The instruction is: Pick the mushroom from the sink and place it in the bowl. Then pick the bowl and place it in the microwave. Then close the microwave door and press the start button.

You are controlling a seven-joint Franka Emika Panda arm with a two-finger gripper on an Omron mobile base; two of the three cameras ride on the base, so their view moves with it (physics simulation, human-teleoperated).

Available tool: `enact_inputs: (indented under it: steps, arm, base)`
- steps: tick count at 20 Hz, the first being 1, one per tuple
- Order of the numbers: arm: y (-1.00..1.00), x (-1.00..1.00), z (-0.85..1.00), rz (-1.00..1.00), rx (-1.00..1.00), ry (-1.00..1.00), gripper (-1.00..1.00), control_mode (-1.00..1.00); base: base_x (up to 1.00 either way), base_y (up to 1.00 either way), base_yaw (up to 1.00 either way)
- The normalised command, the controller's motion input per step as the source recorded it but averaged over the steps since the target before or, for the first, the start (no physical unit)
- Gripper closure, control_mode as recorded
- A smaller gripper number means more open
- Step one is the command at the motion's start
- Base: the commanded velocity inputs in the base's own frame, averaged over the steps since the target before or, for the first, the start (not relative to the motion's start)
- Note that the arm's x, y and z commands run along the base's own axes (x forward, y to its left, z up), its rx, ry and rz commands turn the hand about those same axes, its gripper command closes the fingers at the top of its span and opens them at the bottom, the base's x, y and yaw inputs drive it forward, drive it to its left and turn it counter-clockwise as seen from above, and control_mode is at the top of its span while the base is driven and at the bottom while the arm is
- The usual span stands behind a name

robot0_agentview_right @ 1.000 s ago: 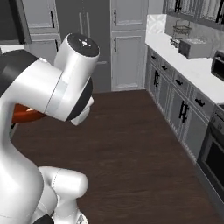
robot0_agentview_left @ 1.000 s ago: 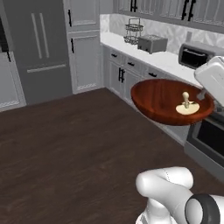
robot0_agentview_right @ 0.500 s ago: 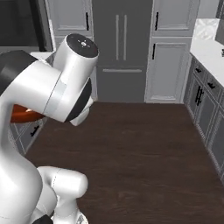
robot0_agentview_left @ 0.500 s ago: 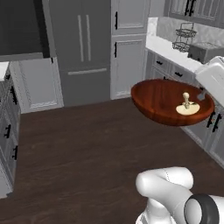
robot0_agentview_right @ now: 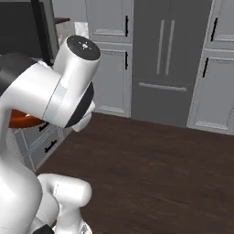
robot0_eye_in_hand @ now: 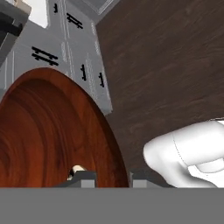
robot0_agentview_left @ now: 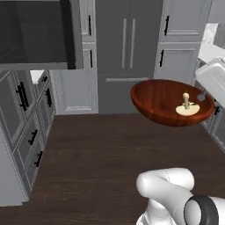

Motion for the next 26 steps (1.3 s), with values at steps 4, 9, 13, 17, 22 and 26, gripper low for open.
enact_inputs:
  steps: [4, 9, 13, 17, 22, 26]
  arm:
    - [0.00, 0.00, 0.00, 0.00, 0.00, 0.00, 1.00, 1.00]
    - [0.00, 0.00, 0.00, 0.00, 0.00, 0.00, 1.00, 1.00]
    - [0.00, 0.00, 0.00, 0.00, 0.00, 0.00, 1.00, 1.00]
    - [0.00, 0.00, 0.00, 0.00, 0.00, 0.00, 1.00, 1.00]
    - [0.00, 0.00, 0.00, 0.00, 0.00, 0.00, 1.00, 1.00]
    - [0.00, 0.00, 0.00, 0.00, 0.00, 0.00, 1.00, 1.00]
  base:
    - [0.82, -0.72, 0.48]
    - [0.67, -0.68, 0.52]
    - [0.60, -0.66, 0.53]
    - [0.43, -0.64, 0.57]
    - [0.16, -0.67, 0.58]
    - [0.00, -0.70, 0.59]
